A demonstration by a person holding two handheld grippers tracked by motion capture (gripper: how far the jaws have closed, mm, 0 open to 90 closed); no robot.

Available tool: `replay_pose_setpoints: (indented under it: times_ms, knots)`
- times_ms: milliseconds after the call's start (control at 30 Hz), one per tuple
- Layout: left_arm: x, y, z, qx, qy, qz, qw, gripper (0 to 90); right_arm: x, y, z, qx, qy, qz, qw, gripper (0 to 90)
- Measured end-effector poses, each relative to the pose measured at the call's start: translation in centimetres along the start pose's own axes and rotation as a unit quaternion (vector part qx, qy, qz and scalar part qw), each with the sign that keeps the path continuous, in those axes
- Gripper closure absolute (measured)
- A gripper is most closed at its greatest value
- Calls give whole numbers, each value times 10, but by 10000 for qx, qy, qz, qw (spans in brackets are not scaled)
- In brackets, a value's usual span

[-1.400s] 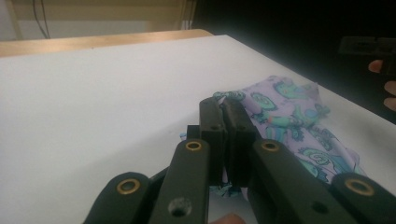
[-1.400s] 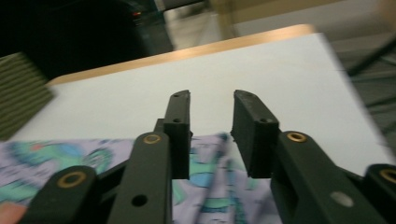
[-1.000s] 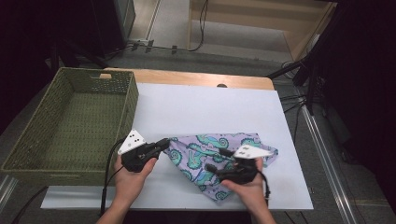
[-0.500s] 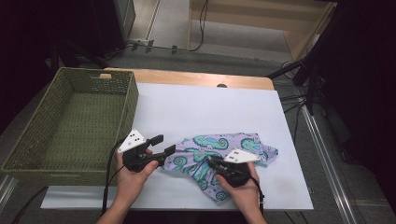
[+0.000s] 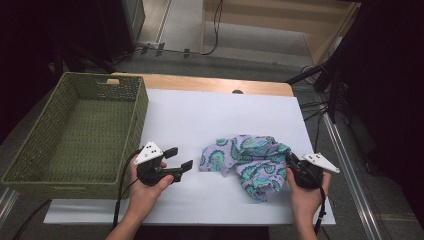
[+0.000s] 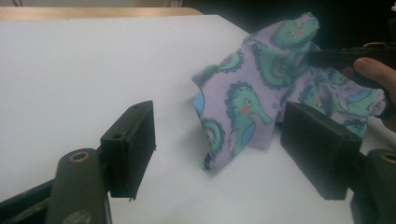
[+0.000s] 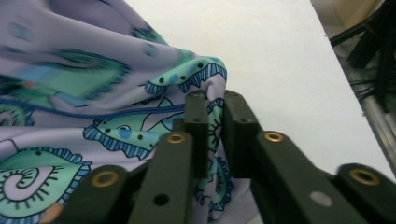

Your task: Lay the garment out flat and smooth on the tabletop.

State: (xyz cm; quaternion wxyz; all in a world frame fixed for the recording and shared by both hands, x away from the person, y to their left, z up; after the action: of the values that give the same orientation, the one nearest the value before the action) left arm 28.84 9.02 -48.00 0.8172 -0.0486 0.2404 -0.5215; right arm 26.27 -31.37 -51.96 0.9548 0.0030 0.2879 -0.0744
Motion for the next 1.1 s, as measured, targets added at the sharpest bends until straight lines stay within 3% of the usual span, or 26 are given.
replay_pose_setpoints:
  times_ms: [100,167,233,300,400,433,467,533,667,700,733,767,800,867,933,967,1000,1067,1100]
  knots:
    - [2,-1,-1,-17,31,-14,10000,145,-9,0,9,110,-222,408,9989,568]
    - [2,-1,-2,15,25,-67,10000,99,-19,11,18,-32,-351,939,9950,481]
    - [3,-1,-3,-21,26,-142,9999,10,-30,29,24,-272,-490,1446,9879,413]
    - [3,0,-4,-50,5,-204,9998,0,-35,50,24,-612,-489,1821,9801,344]
    - [3,-1,-5,-27,40,-197,9998,0,-30,80,13,-1116,-149,2195,9691,211]
    - [3,-1,-5,-27,40,-197,9998,0,-30,80,13,-1116,-149,2195,9691,211]
    - [3,-2,-4,0,58,-182,9998,0,-23,95,2,-1440,151,2137,9661,103]
    - [3,-3,-4,24,72,-225,9997,0,-14,106,-7,-1684,465,1953,9650,0]
    - [5,-3,-6,41,148,-258,9996,0,2,112,-22,-2291,863,1147,9628,0]
    - [6,-3,-6,34,172,-260,9995,0,6,111,-24,-2310,966,1012,9628,0]
    - [6,-3,-7,35,188,-267,9995,0,8,109,-25,-2133,1045,1068,9655,31]
    - [6,-3,-7,25,185,-256,9995,0,9,105,-24,-1963,1049,1047,9693,122]
    - [6,-3,-7,25,185,-256,9995,0,9,105,-24,-1963,1049,1047,9693,122]
    - [7,-3,-7,12,191,-265,9995,0,8,99,-22,-1793,907,929,9752,369]
    - [10,-4,-9,7,250,-318,9992,0,4,93,-21,-1647,589,928,9802,719]
    - [11,-4,-10,-13,267,-335,9991,0,3,93,-21,-1475,594,1055,9816,743]
    - [11,-4,-10,-13,267,-335,9991,0,3,93,-21,-1475,594,1055,9816,743]
    - [13,-5,-11,8,330,-371,9988,0,2,93,-21,-1143,609,1248,9837,759]
    - [15,-6,-12,16,357,-408,9985,0,-3,96,-19,-914,556,1480,9832,764]
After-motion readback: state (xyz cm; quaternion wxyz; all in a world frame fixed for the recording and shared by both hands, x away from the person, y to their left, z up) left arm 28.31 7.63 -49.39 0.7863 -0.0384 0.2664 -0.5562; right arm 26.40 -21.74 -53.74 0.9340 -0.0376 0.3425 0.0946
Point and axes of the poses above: each handheld gripper's, and its own axes: x roughly forward along the jaws, z roughly out of its top, y roughly to its left, the point moved 4 cm from there along x, roughly forward along the jaws, and after that the axes turned 13 degrees about -z, right-handed, at the moved point
